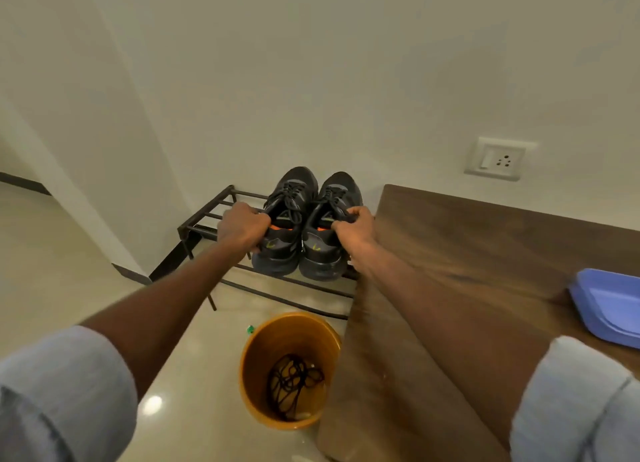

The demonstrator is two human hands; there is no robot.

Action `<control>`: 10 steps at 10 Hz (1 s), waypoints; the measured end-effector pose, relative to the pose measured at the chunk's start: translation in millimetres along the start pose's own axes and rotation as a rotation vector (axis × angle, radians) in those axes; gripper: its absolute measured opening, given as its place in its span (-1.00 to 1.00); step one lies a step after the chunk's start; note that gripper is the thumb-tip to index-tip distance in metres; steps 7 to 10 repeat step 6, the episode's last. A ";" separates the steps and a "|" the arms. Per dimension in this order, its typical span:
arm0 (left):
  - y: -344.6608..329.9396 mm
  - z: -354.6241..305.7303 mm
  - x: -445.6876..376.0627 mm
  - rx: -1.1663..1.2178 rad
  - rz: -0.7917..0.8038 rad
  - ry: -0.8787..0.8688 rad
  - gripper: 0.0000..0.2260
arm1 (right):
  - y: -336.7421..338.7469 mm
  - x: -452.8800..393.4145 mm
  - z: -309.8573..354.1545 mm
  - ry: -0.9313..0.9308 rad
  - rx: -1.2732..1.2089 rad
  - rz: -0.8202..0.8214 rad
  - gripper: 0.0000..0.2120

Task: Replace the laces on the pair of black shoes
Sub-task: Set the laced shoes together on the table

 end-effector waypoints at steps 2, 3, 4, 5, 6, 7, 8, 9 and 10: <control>-58.9 33.4 -67.7 0.096 0.091 0.064 -0.86 | -36.7 -82.2 -23.7 -0.068 0.112 0.009 -0.65; -83.4 47.1 -77.8 0.114 0.101 0.099 -0.85 | -45.0 -98.4 -41.3 -0.088 0.156 0.006 -0.68; -93.8 60.1 -78.7 0.166 0.092 0.128 -0.84 | -45.2 -98.0 -49.4 -0.088 0.186 -0.006 -0.71; -99.3 66.0 -79.1 0.248 0.143 0.130 -0.76 | -43.5 -96.5 -51.0 -0.083 0.168 0.006 -0.64; -88.0 55.3 -61.5 0.199 0.115 0.073 -0.59 | -34.4 -79.5 -32.2 -0.001 0.252 -0.034 -0.64; -88.0 55.3 -61.5 0.199 0.115 0.073 -0.59 | -34.4 -79.5 -32.2 -0.001 0.252 -0.034 -0.64; -88.0 55.3 -61.5 0.199 0.115 0.073 -0.59 | -34.4 -79.5 -32.2 -0.001 0.252 -0.034 -0.64; -88.0 55.3 -61.5 0.199 0.115 0.073 -0.59 | -34.4 -79.5 -32.2 -0.001 0.252 -0.034 -0.64; -88.0 55.3 -61.5 0.199 0.115 0.073 -0.59 | -34.4 -79.5 -32.2 -0.001 0.252 -0.034 -0.64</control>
Point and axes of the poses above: each hand's wrist, its own x-axis away from the middle knuckle, its own y-axis out of the back of the hand, z = x × y, the point moved 8 cm from there along -x, towards the middle knuckle, and after that the axes turned 7 degrees about -y, right-handed, at the moved point
